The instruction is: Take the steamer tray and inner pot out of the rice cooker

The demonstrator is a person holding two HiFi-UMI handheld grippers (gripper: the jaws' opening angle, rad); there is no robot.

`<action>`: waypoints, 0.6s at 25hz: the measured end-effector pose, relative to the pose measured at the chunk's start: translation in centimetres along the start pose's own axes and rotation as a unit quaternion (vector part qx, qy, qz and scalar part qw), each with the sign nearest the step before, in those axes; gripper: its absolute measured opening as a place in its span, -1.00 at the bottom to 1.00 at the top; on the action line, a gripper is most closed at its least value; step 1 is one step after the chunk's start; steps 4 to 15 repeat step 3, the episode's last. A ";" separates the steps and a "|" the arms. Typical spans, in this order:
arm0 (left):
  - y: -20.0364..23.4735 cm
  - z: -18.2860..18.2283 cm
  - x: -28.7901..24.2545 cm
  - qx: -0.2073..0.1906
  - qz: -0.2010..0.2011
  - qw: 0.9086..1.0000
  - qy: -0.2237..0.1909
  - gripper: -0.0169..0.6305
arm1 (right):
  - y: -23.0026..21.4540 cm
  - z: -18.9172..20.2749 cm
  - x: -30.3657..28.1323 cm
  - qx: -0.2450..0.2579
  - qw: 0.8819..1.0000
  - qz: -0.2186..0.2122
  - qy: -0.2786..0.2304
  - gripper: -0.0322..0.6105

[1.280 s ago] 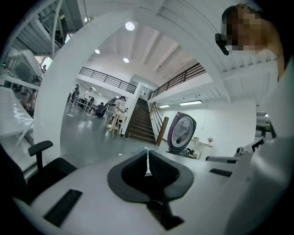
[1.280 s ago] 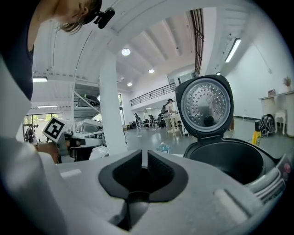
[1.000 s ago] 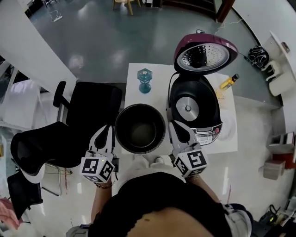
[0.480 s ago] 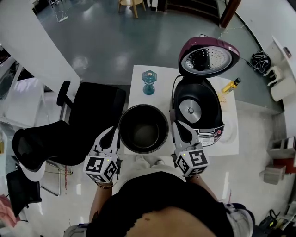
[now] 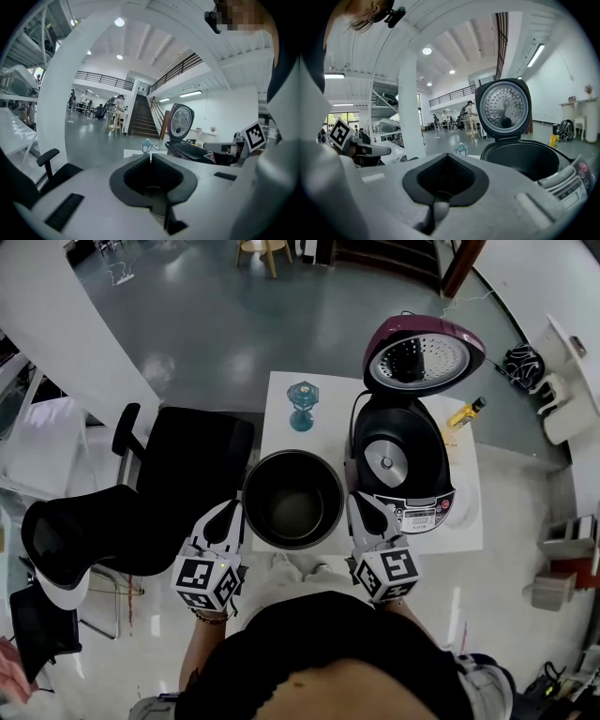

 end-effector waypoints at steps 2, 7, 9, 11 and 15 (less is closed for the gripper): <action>0.0 0.3 0.2 -0.002 0.005 1.000 0.005 -0.91 | 0.0 0.1 0.2 0.000 1.000 0.005 0.000 -0.88; 0.0 0.5 0.3 -0.004 0.009 1.000 0.008 -0.91 | -0.1 0.2 0.2 0.000 1.000 0.007 0.000 -0.88; 0.0 0.5 0.3 -0.004 0.009 1.000 0.008 -0.91 | -0.1 0.2 0.2 0.000 1.000 0.007 0.000 -0.88; 0.0 0.5 0.3 -0.004 0.009 1.000 0.008 -0.91 | -0.1 0.2 0.2 0.000 1.000 0.007 0.000 -0.88; 0.0 0.5 0.3 -0.004 0.009 1.000 0.008 -0.91 | -0.1 0.2 0.2 0.000 1.000 0.007 0.000 -0.88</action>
Point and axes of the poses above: the fingertips, and each gripper's own axes: x backward along the fingers, y to its left, z out of its underside, the point moved 4 cm from there along x, backward along the fingers, and after that the axes turned 13 degrees about -x, right-handed, at the moved point
